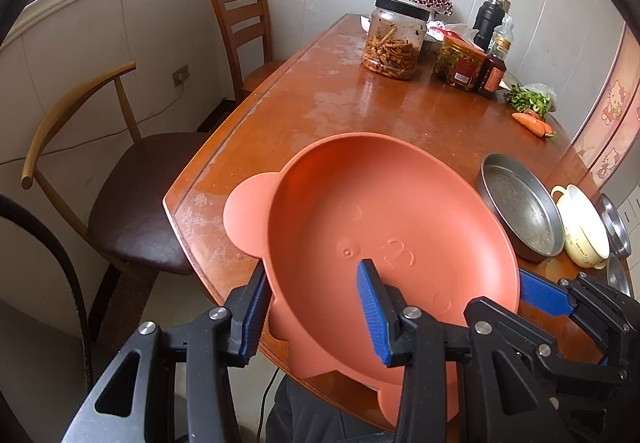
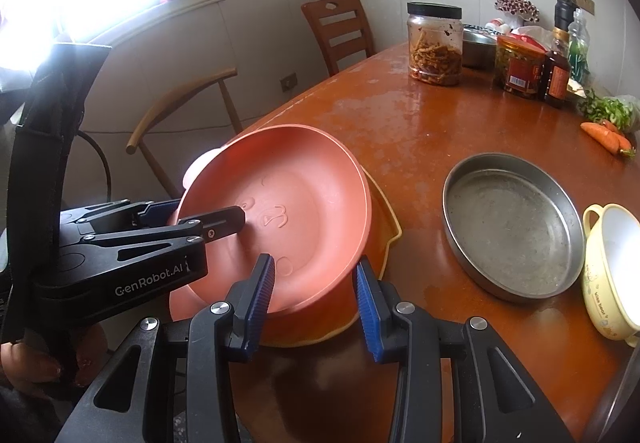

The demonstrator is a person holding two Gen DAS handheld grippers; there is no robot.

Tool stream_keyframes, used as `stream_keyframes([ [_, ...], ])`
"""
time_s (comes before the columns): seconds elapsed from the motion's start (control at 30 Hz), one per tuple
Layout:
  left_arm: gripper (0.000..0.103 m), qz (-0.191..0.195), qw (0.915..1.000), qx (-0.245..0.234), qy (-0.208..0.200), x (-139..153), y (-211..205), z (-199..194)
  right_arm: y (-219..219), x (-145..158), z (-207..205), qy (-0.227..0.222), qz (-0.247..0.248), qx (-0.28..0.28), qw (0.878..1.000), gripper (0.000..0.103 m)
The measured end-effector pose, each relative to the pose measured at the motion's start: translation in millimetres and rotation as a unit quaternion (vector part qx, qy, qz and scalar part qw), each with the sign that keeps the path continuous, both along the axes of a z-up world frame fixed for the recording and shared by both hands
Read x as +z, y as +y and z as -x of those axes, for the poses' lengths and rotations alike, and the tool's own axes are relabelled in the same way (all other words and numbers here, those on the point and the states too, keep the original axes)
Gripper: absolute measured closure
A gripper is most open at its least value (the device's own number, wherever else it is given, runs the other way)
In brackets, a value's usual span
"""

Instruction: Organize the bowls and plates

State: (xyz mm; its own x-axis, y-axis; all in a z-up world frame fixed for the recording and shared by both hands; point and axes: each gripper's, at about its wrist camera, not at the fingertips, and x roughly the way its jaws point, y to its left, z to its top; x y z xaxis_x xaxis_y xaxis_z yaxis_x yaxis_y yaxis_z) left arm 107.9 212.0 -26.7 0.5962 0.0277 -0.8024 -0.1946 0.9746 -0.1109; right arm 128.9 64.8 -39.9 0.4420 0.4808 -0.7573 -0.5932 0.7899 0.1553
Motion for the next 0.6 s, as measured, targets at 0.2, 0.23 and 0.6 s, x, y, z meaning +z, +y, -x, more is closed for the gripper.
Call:
stream_keyframes([
  [0.2, 0.059, -0.002, 1.0, 0.0, -0.001, 2.8, -1.0, -1.5, -3.5, 2.1, -0.8, 0.003, -0.005, -0.004, 1.0, 0.061],
  [0.23, 0.059, -0.003, 1.0, 0.001, -0.001, 3.3, -1.3, -1.6, -4.1, 2.7, -0.9, 0.003, -0.006, -0.004, 1.0, 0.061],
  [0.6, 0.058, -0.011, 0.9999, 0.01, -0.003, 10.3, -1.9, -2.7, -21.3, 12.3, -0.9, 0.001, -0.022, -0.014, 1.0, 0.061],
])
